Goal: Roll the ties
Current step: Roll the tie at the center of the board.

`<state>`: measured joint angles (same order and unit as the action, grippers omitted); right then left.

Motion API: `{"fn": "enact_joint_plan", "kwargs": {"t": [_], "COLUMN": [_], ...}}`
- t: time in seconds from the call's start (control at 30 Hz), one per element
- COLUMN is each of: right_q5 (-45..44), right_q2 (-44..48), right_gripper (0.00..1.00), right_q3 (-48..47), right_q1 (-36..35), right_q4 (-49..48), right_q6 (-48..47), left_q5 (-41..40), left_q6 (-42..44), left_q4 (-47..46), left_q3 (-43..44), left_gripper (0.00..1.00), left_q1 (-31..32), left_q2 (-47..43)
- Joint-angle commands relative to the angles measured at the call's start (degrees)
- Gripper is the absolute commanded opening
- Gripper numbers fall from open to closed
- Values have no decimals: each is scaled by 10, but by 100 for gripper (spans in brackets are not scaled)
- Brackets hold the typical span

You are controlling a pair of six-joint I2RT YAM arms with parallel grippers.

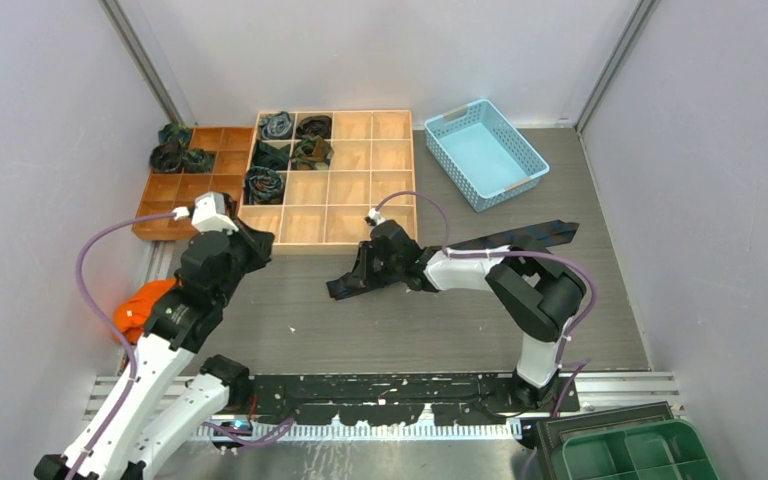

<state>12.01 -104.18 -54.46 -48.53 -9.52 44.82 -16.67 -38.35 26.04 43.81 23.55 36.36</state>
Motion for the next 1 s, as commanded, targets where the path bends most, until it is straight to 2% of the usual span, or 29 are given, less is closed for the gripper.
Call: {"fn": "enact_joint_plan", "kwargs": {"t": [0.0, 0.27, 0.4, 0.47, 0.6, 0.8, 0.97], "right_q5": [-8, -85, -86, -86, -116, -171, -176], "right_q2": [56, 64, 43, 31, 28, 34, 59], "right_gripper": [16, 16, 18, 22, 45, 47, 47], "right_q3": [8, 12, -1, -9, -15, -44, -44], "right_q1": [5, 11, 16, 16, 16, 16, 15], "right_q4": [-17, 74, 98, 117, 131, 188, 183], "right_q6": [-11, -52, -60, -62, -67, -90, -92], "left_q5": [69, 78, 66, 68, 66, 75, 78], "left_q6": [-18, -9, -7, -7, -1, 3, 15], "left_q4": [-95, -151, -183, -193, -214, -264, -311], "left_q3": [-20, -38, -43, -47, -60, -86, -88], "left_gripper": [0, 0, 0, 0, 0, 0, 0], "left_q1": [1, 74, 104, 106, 106, 106, 106], "left_q2": [36, 162, 210, 227, 250, 299, 357]}}
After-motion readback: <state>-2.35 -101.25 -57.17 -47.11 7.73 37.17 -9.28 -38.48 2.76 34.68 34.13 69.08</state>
